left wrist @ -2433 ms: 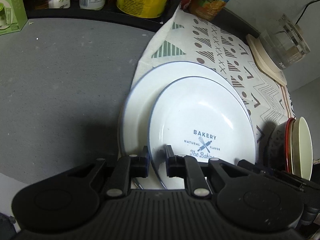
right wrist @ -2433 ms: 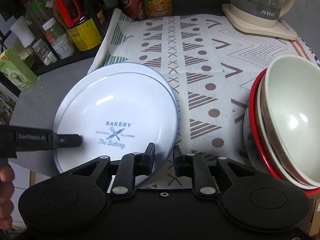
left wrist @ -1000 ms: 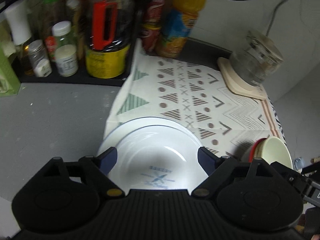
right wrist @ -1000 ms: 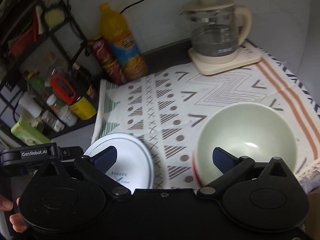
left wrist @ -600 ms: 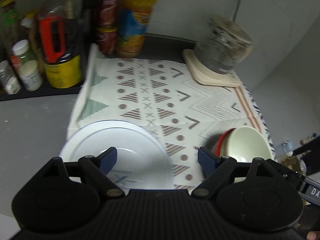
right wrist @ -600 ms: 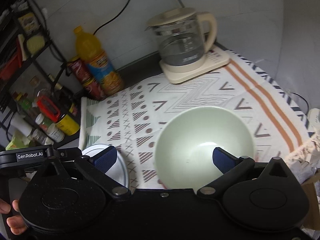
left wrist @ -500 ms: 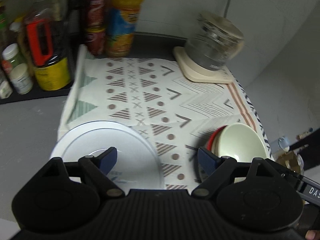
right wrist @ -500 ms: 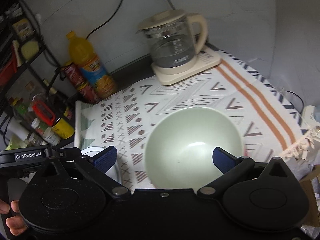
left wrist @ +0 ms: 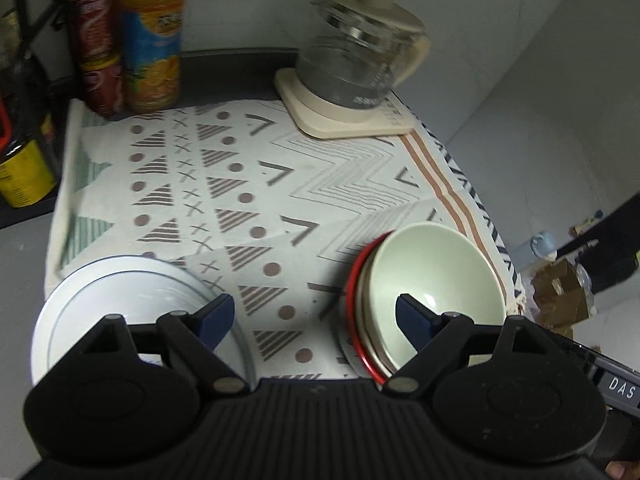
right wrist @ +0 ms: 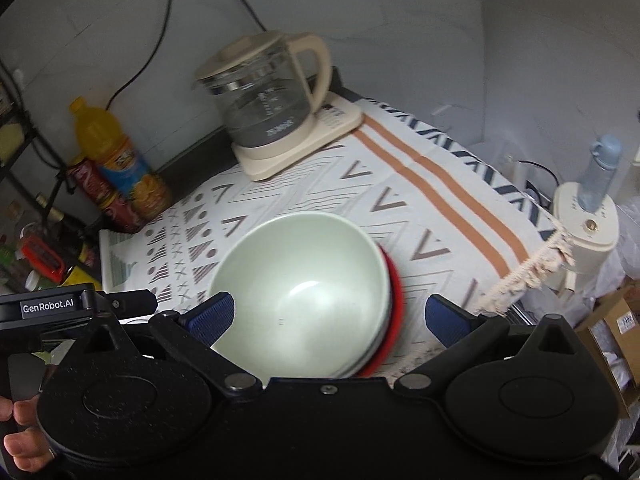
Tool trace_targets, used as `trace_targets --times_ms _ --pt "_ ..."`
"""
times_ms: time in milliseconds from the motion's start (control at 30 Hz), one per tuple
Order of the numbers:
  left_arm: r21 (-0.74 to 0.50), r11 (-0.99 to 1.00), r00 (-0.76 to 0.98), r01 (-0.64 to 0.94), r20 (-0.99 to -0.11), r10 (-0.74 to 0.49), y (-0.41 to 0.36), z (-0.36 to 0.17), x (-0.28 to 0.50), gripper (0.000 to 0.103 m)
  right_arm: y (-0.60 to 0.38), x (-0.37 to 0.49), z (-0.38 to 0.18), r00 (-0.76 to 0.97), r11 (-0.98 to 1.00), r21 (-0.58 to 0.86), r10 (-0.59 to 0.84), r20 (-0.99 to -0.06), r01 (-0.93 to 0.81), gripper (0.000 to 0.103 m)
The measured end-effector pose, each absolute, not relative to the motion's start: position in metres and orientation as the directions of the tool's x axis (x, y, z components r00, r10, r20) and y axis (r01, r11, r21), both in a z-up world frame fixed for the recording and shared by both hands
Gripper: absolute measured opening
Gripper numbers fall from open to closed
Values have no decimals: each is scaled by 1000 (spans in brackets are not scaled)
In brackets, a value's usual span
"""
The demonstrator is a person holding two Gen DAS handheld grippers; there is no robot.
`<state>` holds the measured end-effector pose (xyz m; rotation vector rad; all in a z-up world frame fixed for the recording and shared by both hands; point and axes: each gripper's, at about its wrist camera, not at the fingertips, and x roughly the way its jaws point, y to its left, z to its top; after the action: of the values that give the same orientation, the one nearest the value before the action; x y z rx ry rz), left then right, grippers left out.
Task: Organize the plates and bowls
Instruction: 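Move both grippers to the rim of the red bowl holding green bowls, then close both grippers on the red bowl rim and lift the stack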
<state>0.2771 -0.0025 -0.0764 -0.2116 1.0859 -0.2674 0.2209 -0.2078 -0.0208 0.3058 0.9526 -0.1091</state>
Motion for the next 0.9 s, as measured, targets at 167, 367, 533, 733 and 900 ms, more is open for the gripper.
trace_targets --times_ms 167,367,533,733,900 --pt "-313 937 419 156 -838 -350 -16 -83 284 86 -223 214 -29 566 934 209 7 -824 292 103" --pt "-326 924 368 199 -849 -379 -33 -98 295 85 -235 211 -45 535 911 208 -16 -844 355 98" --pt "-328 921 326 208 -865 -382 -41 -115 304 74 -242 213 -62 503 883 241 6 -864 403 84" --pt "-311 921 298 233 -879 -372 -48 -134 315 58 -242 221 -85 466 855 277 48 -884 438 68" --pt "-308 925 258 222 -896 -360 -51 -152 324 43 -240 230 -104 429 852 270 60 -901 449 59"
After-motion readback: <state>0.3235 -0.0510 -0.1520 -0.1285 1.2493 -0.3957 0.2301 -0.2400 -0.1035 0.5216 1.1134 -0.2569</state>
